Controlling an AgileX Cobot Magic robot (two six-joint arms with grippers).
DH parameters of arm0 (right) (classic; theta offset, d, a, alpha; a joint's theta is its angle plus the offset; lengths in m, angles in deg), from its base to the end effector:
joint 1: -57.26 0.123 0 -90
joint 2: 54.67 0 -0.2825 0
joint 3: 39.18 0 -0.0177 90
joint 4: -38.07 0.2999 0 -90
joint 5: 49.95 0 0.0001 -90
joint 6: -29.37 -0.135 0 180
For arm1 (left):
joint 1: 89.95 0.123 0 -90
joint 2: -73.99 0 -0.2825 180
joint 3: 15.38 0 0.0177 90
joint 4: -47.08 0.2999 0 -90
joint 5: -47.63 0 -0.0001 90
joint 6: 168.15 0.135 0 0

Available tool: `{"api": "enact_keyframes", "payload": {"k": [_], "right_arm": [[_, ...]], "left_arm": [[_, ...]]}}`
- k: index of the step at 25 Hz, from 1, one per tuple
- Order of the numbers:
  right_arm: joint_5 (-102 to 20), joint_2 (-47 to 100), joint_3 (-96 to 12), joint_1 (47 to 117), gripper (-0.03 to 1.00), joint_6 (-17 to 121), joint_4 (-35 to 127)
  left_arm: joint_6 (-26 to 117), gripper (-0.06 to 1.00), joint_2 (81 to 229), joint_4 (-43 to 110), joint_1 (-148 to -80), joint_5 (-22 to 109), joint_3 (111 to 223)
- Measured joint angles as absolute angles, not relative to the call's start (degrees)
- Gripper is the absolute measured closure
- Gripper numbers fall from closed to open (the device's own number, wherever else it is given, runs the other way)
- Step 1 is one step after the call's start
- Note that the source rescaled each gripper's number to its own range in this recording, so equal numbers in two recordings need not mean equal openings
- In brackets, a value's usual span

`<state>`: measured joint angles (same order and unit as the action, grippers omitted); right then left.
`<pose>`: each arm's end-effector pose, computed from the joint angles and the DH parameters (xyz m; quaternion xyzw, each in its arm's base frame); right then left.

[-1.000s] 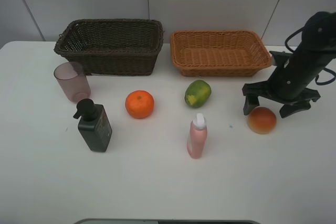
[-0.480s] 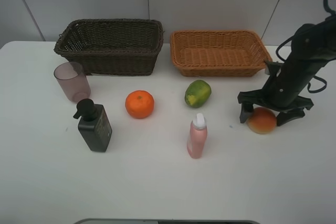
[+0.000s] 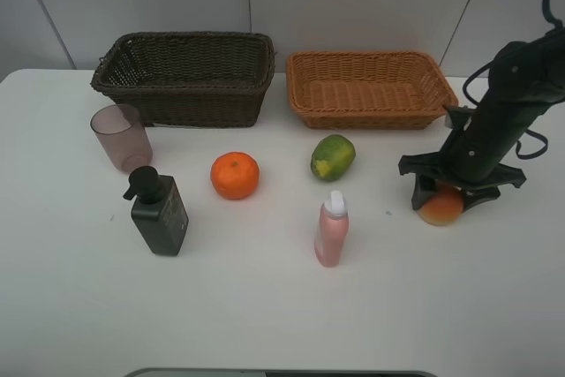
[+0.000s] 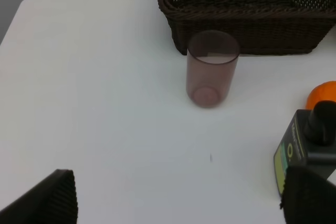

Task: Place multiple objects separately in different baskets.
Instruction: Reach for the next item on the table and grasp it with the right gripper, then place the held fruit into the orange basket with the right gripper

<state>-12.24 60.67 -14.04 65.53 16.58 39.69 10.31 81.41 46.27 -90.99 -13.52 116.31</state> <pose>0.3258 0.0497 0.0233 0.0505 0.9986 0.0116 0.0139 0.0781 -0.0031 0.2819 -0.0034 0.8521 -0.0188 0.5231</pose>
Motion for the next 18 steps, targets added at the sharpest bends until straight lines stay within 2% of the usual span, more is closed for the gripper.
{"api": "enact_keyframes", "payload": {"k": [18], "right_arm": [[-12.01,60.61,-14.04,65.53,0.54,16.58,39.70]], "left_arm": [[10.31,-0.06,81.41,46.27,-90.99,-13.52,116.31]]}}
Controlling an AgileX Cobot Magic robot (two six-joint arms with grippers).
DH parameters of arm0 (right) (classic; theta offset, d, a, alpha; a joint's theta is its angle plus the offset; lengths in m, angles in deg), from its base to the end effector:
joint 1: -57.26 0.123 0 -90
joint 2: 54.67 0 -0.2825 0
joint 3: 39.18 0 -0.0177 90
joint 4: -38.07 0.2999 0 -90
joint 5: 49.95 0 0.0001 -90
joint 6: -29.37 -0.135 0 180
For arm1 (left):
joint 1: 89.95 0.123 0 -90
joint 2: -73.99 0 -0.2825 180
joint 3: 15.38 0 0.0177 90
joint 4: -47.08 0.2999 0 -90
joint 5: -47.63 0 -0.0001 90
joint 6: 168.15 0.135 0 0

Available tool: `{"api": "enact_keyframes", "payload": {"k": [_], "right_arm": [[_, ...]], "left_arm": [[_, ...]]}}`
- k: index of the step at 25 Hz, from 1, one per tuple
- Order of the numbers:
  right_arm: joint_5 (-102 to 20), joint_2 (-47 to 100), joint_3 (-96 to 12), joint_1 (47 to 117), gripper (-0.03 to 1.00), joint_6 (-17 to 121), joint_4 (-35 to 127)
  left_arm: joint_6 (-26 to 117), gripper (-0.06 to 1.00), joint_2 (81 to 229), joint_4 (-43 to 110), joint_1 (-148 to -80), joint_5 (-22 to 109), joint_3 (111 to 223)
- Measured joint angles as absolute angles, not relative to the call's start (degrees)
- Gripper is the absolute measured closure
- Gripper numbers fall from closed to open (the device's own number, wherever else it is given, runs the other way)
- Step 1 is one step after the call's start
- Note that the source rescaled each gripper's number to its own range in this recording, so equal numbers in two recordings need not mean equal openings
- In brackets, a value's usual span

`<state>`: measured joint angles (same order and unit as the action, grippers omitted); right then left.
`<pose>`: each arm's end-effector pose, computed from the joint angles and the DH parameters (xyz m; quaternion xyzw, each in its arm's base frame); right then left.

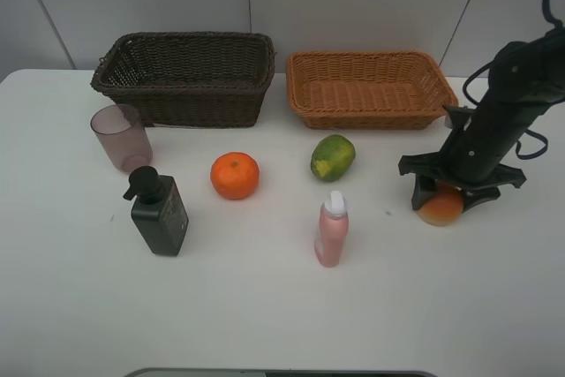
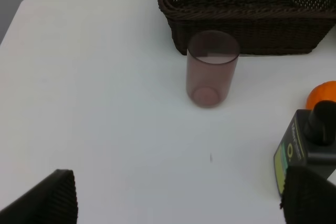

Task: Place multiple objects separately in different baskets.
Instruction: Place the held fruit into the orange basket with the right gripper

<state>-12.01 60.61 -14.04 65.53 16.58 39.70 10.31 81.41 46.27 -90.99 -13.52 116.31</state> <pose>0.3254 0.0497 0.0237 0.0505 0.9986 0.0114 0.0124 0.0781 -0.0031 0.2819 -0.0034 0.8521 -0.0188 0.5231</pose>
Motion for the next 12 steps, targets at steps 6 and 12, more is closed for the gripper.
{"api": "enact_keyframes", "payload": {"k": [6,12], "right_arm": [[-7.82,57.78,-17.65,65.53,0.54,16.58,39.38],[2.22,56.67,-26.63,65.80,0.54,18.10,38.48]], "left_arm": [[10.31,-0.06,81.41,46.27,-90.99,-13.52,116.31],[10.31,-0.06,81.41,46.27,-90.99,-13.52,116.31]]}}
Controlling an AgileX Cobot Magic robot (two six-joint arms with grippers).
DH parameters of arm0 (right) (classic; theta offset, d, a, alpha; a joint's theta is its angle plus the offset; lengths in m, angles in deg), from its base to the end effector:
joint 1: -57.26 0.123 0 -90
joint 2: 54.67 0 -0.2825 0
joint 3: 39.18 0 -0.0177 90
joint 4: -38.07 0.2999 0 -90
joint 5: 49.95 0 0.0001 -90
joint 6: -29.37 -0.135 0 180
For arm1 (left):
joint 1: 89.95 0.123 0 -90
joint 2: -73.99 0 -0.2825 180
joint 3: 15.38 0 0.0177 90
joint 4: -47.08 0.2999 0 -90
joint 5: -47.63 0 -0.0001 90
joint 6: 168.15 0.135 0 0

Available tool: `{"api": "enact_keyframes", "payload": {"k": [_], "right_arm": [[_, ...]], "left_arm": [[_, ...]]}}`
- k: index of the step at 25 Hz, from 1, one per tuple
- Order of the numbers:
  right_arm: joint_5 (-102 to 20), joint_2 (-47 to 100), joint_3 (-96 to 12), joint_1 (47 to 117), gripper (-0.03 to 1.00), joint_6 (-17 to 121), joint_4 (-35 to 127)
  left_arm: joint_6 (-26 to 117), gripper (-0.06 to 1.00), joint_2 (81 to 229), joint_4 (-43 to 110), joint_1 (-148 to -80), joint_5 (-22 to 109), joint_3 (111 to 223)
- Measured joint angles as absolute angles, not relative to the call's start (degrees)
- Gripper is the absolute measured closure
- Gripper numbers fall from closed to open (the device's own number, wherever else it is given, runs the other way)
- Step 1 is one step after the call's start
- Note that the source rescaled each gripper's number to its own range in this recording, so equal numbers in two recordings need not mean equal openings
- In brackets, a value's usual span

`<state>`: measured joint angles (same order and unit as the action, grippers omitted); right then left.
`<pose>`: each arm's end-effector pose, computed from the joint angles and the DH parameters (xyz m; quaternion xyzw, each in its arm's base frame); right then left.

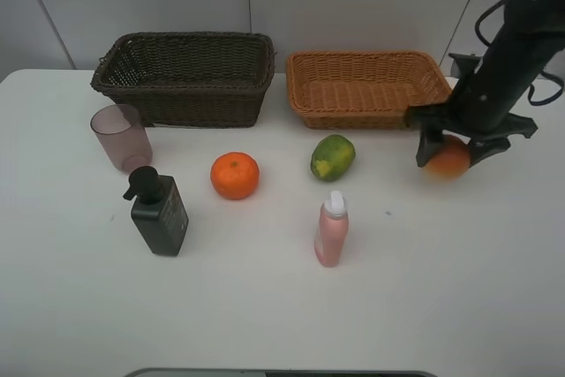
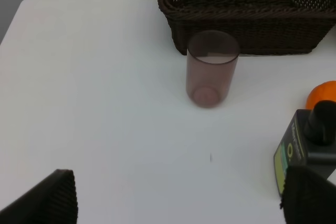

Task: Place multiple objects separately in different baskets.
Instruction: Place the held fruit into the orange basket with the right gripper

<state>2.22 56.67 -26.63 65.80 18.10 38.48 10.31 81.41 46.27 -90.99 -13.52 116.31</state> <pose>0.3666 0.0558 0.0989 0.0259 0.9991 0.0088 0.0334 0.0781 -0.0031 0.2819 -0.0034 0.8521 -0.0188 0.5231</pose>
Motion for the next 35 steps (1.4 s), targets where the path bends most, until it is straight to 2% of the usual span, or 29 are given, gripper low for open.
{"api": "enact_keyframes", "payload": {"k": [8,22,27,35], "right_arm": [[8.66,58.69,-42.96,68.40,0.54,18.52,35.23],[13.77,80.57,-75.28,73.28,0.54,19.75,33.18],[13.50,86.10,-80.88,73.54,0.54,19.75,32.65],[8.89,90.63,-81.35,73.54,0.54,19.75,31.92]], "left_arm": [[10.31,-0.06,81.41,46.27,-90.99,-13.52,116.31],[10.31,-0.06,81.41,46.27,-90.99,-13.52,116.31],[10.31,-0.06,81.41,46.27,-90.99,-13.52,116.31],[10.31,-0.06,81.41,46.27,-90.99,-13.52,116.31]]}}
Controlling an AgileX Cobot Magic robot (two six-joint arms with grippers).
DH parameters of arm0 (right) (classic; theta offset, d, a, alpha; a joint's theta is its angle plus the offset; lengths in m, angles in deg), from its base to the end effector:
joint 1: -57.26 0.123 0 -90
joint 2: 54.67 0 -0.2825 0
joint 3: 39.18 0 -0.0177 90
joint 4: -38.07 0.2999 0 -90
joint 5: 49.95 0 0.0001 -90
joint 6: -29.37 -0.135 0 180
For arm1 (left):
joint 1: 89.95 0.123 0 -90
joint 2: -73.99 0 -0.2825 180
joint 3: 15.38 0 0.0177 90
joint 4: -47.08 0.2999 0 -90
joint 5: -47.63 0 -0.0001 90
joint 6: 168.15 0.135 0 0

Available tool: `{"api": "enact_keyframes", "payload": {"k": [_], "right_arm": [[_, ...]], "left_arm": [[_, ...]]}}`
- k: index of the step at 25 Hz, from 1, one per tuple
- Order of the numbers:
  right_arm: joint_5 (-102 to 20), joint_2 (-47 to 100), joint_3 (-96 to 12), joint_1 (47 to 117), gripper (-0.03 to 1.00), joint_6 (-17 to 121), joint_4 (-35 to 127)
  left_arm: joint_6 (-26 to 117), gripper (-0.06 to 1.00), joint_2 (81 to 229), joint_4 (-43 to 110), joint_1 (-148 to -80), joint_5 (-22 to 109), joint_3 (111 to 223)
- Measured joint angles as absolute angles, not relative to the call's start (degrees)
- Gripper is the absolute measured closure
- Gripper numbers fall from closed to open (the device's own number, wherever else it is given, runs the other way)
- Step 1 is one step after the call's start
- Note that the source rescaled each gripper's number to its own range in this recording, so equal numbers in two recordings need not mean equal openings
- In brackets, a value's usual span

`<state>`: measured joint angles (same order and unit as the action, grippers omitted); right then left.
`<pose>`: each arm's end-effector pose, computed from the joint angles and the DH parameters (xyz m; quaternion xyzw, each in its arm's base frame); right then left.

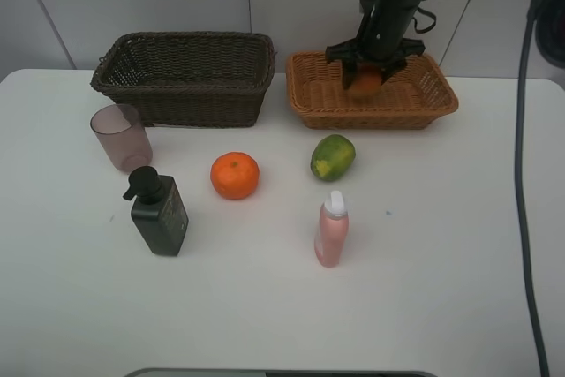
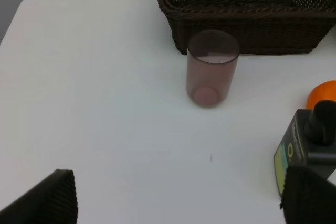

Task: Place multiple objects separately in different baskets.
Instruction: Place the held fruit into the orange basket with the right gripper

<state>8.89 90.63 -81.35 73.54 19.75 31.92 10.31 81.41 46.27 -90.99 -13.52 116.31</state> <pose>0.5508 0.1480 0.1052 -0.0775 0.9834 -0.0134 0.1636 0.0781 -0.0031 0.2819 -0.0034 0.8521 -0.0188 0.5231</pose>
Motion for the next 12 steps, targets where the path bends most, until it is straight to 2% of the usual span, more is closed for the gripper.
{"api": "enact_keyframes", "payload": {"k": [6,7,9,10,12], "right_arm": [[8.54,92.06,-81.47,73.54,0.51,19.75,31.67],[8.41,92.06,-81.47,73.54,0.46,19.75,31.67],[8.18,92.06,-81.47,73.54,0.21,19.75,31.67],[8.05,92.06,-81.47,73.54,0.13,19.75,31.67],[7.58,92.06,-81.47,73.54,0.02,19.75,31.67]], "left_arm": [[10.31,-0.06,81.41,46.27,-90.99,-13.52,116.31],[10.31,-0.06,81.41,46.27,-90.99,-13.52,116.31],[10.31,-0.06,81.41,46.27,-90.99,-13.52,116.31],[10.31,-0.06,81.41,46.27,-90.99,-13.52,116.31],[10.31,-0.06,81.41,46.27,-90.99,-13.52,116.31]]}}
